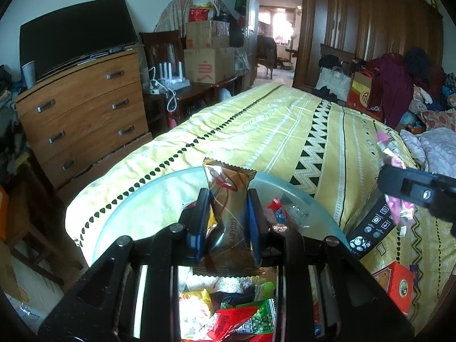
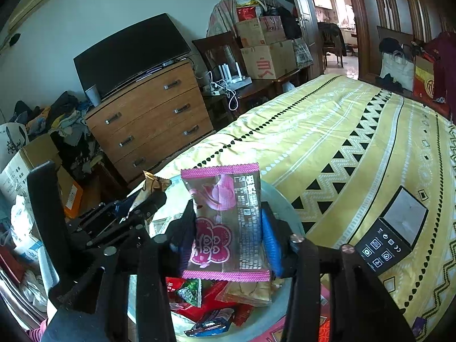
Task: Organize snacks
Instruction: 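Open both tools to drop the snacks into the bowl, then move both tools back over the bedspread near the purple wrapper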
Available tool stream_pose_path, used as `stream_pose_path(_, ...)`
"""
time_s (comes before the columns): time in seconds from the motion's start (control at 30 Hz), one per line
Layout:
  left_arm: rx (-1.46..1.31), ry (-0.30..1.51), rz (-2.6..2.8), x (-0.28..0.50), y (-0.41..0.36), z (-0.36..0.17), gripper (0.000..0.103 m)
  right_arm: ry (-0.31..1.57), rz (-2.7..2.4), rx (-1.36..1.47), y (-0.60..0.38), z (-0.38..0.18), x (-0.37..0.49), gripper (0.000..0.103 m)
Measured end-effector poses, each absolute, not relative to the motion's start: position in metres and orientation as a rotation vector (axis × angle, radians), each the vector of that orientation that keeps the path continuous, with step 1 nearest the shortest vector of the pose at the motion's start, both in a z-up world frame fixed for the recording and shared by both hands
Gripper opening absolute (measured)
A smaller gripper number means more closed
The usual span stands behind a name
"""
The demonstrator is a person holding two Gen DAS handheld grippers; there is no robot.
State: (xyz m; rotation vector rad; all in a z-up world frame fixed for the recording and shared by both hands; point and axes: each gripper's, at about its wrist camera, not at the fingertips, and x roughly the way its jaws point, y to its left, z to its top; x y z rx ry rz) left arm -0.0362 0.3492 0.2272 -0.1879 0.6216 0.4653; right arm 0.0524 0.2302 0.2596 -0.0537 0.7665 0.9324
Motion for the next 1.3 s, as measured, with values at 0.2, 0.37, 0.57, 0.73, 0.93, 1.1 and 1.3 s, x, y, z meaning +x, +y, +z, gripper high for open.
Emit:
stream_pose_path(0.2, -0.187, 0.631, 0.468, -0.037, 0.349, 0.228, 0.052, 0.785, 0.93, -0.042, 0.228, 0.254, 0.056, 0.054)
stream_pose_path(0.37, -0.162, 0.614, 0.489, -0.04, 0.343, 0.234, 0.088, 0.775, 0.935, -0.036, 0.223, 0.259, 0.055, 0.062)
stream_pose_path(0.57, -0.179, 0.588, 0.488, -0.048, 0.336, 0.245, 0.099, 0.732, 0.93, -0.014, 0.197, 0.274, 0.047, 0.067)
stream_pose_path(0.73, -0.14, 0.536, 0.419, -0.058, 0.295, 0.261, 0.099, 0.657, 0.877, -0.04, 0.142, 0.281, 0.028, 0.095)
stream_pose_path(0.93, -0.078, 0.461, 0.088, -0.079, 0.18, 0.265, 0.103, 0.638, 0.625, -0.031, -0.009, 0.245, -0.008, 0.097)
stream_pose_path(1.1, 0.031, 0.554, -0.188, -0.076, 0.066, 0.222, 0.103, 0.768, 0.346, 0.089, -0.145, 0.165, -0.026, 0.099)
stream_pose_path(1.3, 0.107, 0.826, -0.267, -0.043, -0.006, 0.1, 0.103, 0.931, 0.128, 0.172, -0.249, 0.062, -0.053, 0.099)
